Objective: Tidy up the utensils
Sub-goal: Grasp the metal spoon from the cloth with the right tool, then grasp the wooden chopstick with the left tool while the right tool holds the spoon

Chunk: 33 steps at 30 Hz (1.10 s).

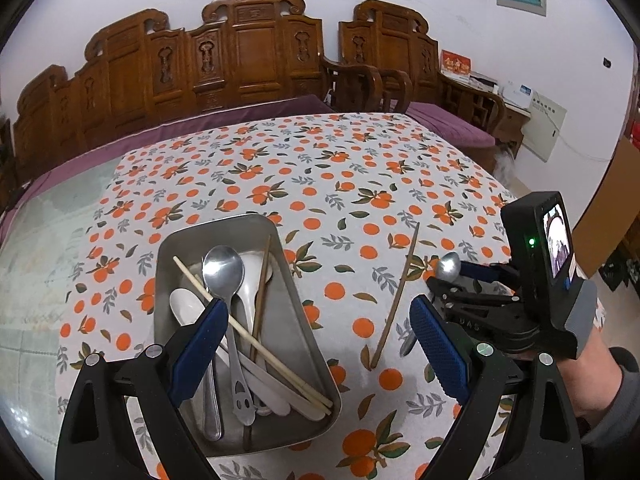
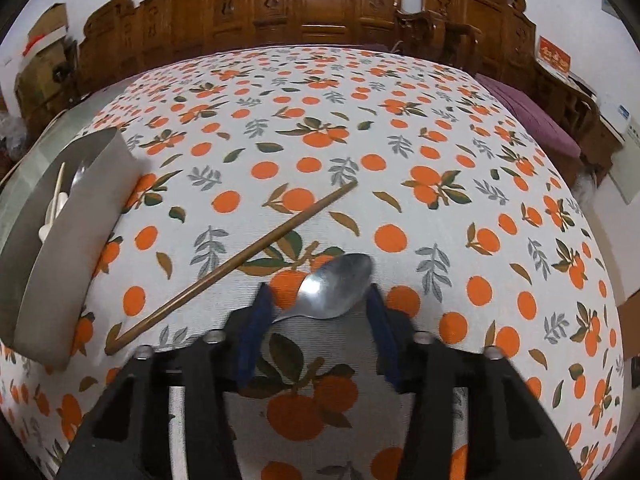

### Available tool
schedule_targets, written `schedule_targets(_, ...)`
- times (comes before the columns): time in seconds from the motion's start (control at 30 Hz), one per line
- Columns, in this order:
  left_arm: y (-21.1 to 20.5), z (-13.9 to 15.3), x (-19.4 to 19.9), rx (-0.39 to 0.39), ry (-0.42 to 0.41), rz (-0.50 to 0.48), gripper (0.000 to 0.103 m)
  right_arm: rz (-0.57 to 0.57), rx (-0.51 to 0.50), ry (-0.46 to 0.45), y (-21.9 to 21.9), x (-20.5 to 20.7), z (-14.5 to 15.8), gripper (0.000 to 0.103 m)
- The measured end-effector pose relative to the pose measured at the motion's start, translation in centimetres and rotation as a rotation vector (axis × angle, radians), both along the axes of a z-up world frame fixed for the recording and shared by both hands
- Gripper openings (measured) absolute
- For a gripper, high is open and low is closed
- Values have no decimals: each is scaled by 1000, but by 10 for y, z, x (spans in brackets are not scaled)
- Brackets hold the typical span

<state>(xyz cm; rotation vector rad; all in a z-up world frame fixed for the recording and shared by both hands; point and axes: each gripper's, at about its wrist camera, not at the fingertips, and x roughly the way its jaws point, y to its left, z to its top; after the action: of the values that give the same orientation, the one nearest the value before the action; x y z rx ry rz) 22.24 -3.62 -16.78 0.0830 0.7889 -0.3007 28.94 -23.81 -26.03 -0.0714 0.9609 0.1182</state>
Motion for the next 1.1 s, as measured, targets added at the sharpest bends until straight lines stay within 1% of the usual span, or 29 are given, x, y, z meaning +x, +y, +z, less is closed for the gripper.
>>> schedule_targets(0.07, 0, 0, 0, -2, 0, 1, 88, 10, 0, -4, 2, 0, 0, 29)
schedule_targets(0.1, 0, 0, 0, -1, -1, 0, 88, 16, 2, -6, 2, 0, 0, 27)
schedule_targets(0.13, 0, 0, 0, 0, -1, 0, 88, 19, -4, -10, 3, 0, 0, 21)
schedule_targets(0.2, -1, -1, 0, 4, 1, -2, 88, 23, 4, -11, 2, -1, 0, 20)
schedule_targets(0.27, -2, -2, -1, 7, 2, -3, 88, 34, 18, -17, 0, -1, 2, 11)
schedule_targets(0.37, -9, -4, -1, 21, 6, -14, 88, 51, 35, -14, -5, -1, 6, 4)
schedule_targets(0.43, -14, -6, -1, 28, 9, -26, 88, 64, 40, -11, -10, -2, 8, 2)
schedule_targets(0.63, -33, -11, 1, 33, 21, -74, 88, 61, 69, -9, -35, -7, 15, 2)
schedule_targets(0.67, -36, -12, 2, 35, 21, -80, 86, 59, 75, -14, -39, -7, 18, 2)
schedule_targets(0.7, -40, -13, 3, 38, 25, -87, 81, 56, 81, -17, -43, -8, 20, 2)
schedule_targets(0.73, -46, -16, 6, 45, 37, -101, 79, 52, 86, -24, -48, -9, 22, 2)
schedule_targets(0.8, -53, -20, 9, 57, 46, -115, 68, 45, 93, -31, -55, -10, 23, 2)
schedule_targets(0.87, -61, -26, 13, 82, 58, -133, 63, 38, 110, -32, -61, -11, 23, 2)
schedule_targets(0.9, -65, -29, 14, 91, 64, -141, 56, 35, 116, -34, -63, -11, 23, 2)
schedule_targets(0.93, -69, -34, 18, 109, 80, -152, 54, 32, 126, -35, -66, -11, 22, 2)
schedule_targets(1.0, -76, -41, 22, 120, 106, -166, 44, 28, 149, -34, -69, -12, 21, 2)
schedule_targets(1.1, -85, -47, 26, 131, 117, -188, 42, 28, 159, -29, -70, -11, 19, 2)
